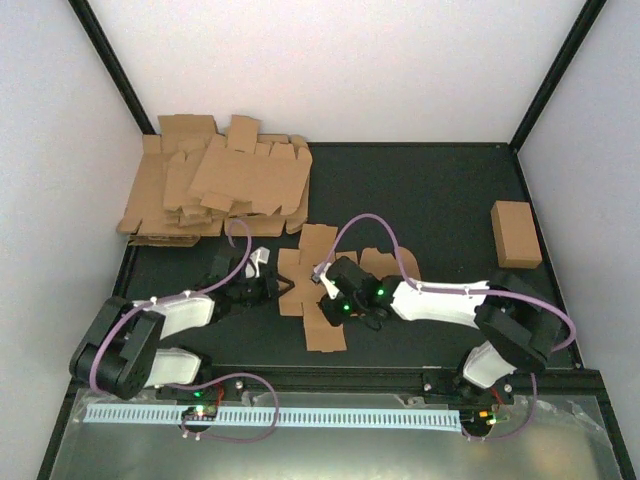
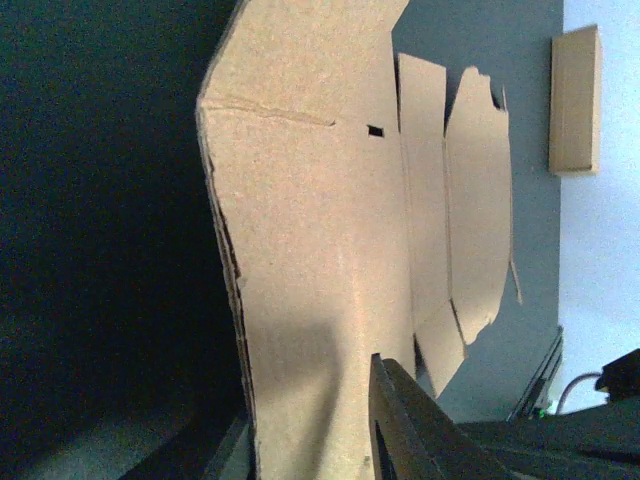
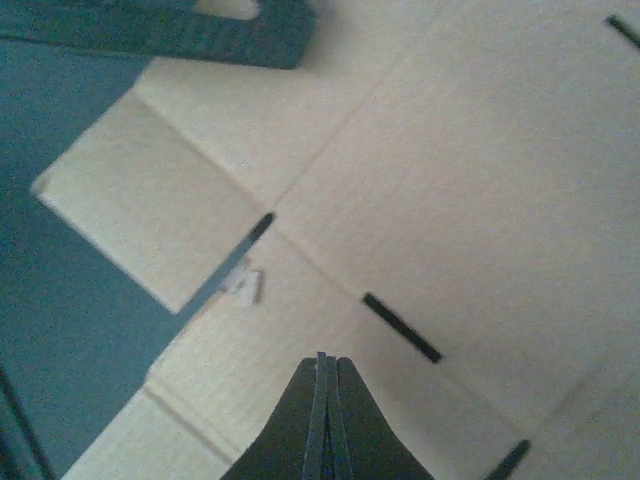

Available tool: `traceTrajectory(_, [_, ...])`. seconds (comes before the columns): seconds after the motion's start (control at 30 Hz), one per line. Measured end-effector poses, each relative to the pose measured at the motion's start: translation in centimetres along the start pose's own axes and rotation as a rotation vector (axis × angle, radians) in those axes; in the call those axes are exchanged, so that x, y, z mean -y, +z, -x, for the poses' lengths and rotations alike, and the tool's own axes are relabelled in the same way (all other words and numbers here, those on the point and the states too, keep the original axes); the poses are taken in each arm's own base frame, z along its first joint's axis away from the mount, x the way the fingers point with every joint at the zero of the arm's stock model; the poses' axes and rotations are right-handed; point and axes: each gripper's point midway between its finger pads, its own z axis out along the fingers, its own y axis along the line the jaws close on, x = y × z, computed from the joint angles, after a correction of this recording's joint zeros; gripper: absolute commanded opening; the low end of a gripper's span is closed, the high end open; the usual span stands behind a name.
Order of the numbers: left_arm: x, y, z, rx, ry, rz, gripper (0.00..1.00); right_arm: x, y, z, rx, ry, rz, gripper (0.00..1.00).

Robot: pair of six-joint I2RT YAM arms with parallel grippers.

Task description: Fold the paper box

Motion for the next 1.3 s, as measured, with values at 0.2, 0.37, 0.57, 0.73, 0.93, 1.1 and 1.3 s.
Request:
traceTrajectory(0.2, [0.2, 0.6, -0.7, -0.053, 0.003, -0.044, 0.05, -1.8, -1.3, 0.3, 0.026, -0.038, 0.095, 0.02])
traceTrajectory(0.37, [0.9, 0.4, -0.8, -0.062, -0.001, -0.074, 0.02, -4.5, -2.9, 1.3, 0.102, -0.116, 0.196, 0.02])
traceTrajectory(0.57, [2.1, -0.5, -0.7, -0.042, -0.017, -0.114, 0.01, -7.1, -1.9, -0.2, 0.060, -0.215, 0.248, 0.02])
traceTrajectory(0.73, [2.3, -0.8, -0.8, -0.035, -0.041, -0.123, 0.01, -8.2, -0.5, -1.0, 0.022, -0.254, 0.246, 0.02])
traceTrajectory(0.93, [2.4, -1.0, -0.8, -0.032, -0.063, -0.128, 0.02, -8.4, 0.4, 0.5, 0.053, -0.267, 0.202, 0.02])
traceTrajectory(1.1, [2.4, -1.0, -0.8, -0.032, -0.068, -0.127, 0.02, -7.7, 1.1, 0.9, 0.058, -0.262, 0.150, 0.02])
traceTrajectory(1.3, [2.4, -1.1, -0.8, -0.030, -0.065, -0.125, 0.02, -7.0, -0.2, 2.2, 0.118, -0.261, 0.089, 0.02])
